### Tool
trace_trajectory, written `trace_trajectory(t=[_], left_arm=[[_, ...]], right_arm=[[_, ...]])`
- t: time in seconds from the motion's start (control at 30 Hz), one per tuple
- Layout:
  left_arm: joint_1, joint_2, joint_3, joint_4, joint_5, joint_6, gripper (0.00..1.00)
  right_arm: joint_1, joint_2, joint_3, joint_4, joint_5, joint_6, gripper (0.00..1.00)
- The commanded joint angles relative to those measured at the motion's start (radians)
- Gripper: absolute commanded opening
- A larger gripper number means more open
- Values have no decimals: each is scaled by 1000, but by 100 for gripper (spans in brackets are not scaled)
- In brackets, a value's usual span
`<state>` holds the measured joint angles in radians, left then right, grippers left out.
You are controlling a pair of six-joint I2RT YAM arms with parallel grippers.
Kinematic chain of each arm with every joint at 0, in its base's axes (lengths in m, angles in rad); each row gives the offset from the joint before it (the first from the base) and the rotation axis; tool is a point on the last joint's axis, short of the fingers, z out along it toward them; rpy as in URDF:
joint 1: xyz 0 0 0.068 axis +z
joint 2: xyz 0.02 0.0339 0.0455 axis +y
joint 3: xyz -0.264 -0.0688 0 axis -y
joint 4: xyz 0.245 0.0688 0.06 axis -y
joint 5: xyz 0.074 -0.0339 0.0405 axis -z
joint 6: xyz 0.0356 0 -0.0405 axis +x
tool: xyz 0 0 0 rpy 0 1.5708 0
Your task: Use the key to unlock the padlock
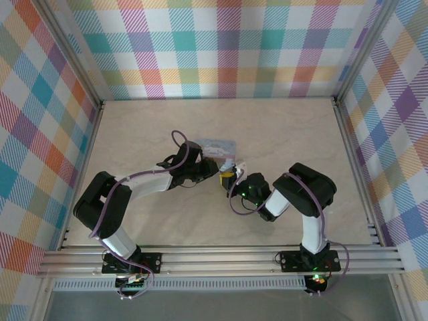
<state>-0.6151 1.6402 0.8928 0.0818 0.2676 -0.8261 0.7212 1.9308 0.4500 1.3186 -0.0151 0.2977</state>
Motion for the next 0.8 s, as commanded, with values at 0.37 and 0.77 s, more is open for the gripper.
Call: trace_trajectory(t=[0.37,0.77], left_arm=[[-21,-27,-5,7,94,4,11],[-20,-23,-11,6,85,8,11]], right_arm=[[-20,30,145,68,-17,-6,0],[-33,-2,173,56,-79,7,0]])
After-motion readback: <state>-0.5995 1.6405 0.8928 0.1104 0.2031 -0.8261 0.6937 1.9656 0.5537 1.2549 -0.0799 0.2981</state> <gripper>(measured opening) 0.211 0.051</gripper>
